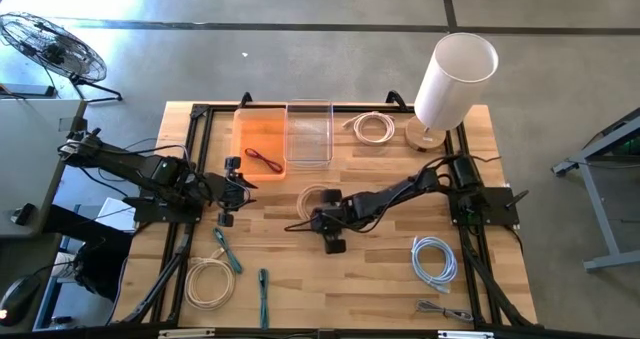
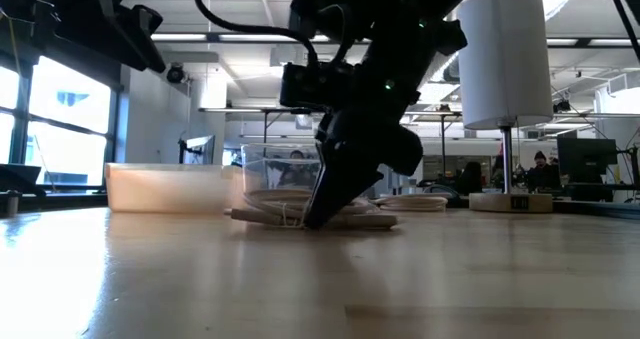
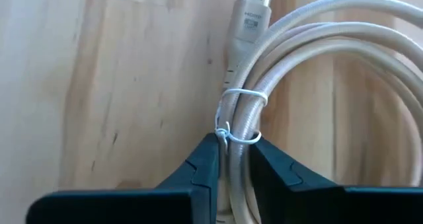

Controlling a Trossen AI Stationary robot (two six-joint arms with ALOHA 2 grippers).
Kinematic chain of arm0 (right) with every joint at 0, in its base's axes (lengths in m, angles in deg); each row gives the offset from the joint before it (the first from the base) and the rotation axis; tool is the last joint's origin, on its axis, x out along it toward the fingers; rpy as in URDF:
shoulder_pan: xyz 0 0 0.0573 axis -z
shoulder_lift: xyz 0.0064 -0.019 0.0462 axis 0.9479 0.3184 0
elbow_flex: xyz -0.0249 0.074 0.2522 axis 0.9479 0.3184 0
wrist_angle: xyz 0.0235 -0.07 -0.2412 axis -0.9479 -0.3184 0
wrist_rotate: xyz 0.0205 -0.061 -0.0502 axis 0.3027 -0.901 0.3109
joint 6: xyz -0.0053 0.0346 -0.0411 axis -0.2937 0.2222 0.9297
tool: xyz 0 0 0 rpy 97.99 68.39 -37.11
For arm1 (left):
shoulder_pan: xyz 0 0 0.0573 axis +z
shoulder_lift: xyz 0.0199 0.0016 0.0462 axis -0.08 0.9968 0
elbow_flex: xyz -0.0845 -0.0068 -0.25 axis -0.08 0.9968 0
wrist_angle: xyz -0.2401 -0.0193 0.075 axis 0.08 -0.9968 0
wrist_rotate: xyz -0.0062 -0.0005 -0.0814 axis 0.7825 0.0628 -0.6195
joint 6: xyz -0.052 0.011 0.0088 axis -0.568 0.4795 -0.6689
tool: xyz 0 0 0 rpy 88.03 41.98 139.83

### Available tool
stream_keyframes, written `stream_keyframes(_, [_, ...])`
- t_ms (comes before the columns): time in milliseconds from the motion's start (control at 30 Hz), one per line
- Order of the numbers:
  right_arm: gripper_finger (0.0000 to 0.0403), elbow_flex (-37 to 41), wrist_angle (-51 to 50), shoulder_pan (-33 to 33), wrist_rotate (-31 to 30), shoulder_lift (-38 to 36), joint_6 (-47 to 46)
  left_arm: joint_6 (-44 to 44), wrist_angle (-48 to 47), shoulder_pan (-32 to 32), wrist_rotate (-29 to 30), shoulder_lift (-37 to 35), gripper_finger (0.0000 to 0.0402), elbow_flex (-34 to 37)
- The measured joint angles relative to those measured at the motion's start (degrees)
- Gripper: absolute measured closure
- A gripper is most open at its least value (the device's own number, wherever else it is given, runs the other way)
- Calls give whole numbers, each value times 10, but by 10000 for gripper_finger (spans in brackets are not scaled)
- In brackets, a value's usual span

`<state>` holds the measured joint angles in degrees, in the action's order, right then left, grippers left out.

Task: Pick & Place USB Port
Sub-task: Put the middle brown HDMI cable into the transparent bin

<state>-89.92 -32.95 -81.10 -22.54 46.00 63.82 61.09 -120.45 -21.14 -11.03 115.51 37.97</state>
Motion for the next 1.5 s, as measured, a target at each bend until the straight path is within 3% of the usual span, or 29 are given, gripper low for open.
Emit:
stream_keyframes(367, [351, -189, -167, -55, -150, -12, 34, -2, 1, 0, -5, 6, 248, 1])
stream_keyframes(467, [351, -249, -183, -48, -190, -12, 66, 0, 0, 0, -4, 6, 248, 1])
stream_keyframes(600, [351, -316, -202, -3, -196, -12, 83, 3, -1, 0, -5, 6, 248, 1])
stream_keyframes(767, [351, -361, -199, 78, -152, -12, 70, 5, -18, 0, -5, 6, 248, 1])
stream_keyframes(967, [351, -355, -199, 173, -68, -12, -3, 5, -33, 0, -5, 6, 248, 1])
stream_keyframes(1233, [348, -338, -198, 222, 20, -12, -42, 6, -35, 0, -14, 6, 248, 1])
stream_keyframes(1500, [191, -338, -193, 209, -54, -12, -36, 7, -36, 0, -13, 6, 248, 0])
